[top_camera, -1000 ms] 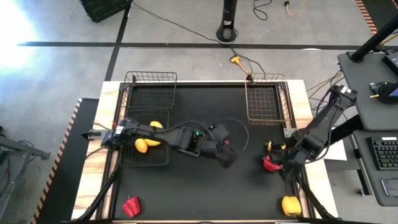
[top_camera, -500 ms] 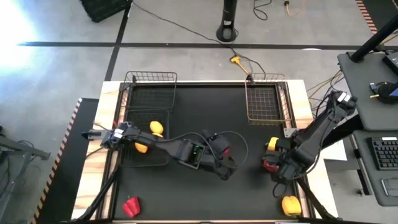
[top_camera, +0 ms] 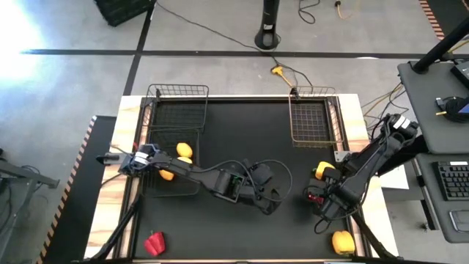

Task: Sort produce into baskets
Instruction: Put the top right red bell pepper into the gold wire basket

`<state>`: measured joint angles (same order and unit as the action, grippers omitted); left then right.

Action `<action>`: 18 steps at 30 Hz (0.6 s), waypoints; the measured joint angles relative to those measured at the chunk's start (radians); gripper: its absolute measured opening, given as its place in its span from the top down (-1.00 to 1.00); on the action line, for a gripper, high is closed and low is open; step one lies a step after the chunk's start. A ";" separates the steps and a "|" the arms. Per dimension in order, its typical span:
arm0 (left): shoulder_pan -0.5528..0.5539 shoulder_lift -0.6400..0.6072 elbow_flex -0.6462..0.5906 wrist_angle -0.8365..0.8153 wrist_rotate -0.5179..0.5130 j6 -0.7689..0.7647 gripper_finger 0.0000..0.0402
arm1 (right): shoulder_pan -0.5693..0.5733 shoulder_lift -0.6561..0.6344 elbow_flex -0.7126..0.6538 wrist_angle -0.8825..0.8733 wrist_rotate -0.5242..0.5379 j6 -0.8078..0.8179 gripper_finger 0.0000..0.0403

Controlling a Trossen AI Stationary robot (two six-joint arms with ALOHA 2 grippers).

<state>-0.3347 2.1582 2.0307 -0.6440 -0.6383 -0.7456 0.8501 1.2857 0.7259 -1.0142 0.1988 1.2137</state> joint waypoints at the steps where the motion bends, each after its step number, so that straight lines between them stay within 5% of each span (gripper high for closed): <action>1: 0.000 0.000 -0.004 0.013 0.001 -0.011 -0.69 | 0.000 0.008 0.000 0.001 0.001 0.005 -0.99; 13: -0.009 0.000 0.039 0.019 0.003 -0.015 -0.69 | 0.000 0.087 -0.003 0.015 -0.038 -0.014 -0.98; 18: -0.009 0.000 0.071 0.017 0.000 -0.011 -0.69 | 0.000 0.118 -0.003 0.028 -0.041 -0.060 -0.83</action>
<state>-0.3435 2.1578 2.1019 -0.6272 -0.6380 -0.7570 0.8505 1.4037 0.7227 -0.9859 0.1578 1.1539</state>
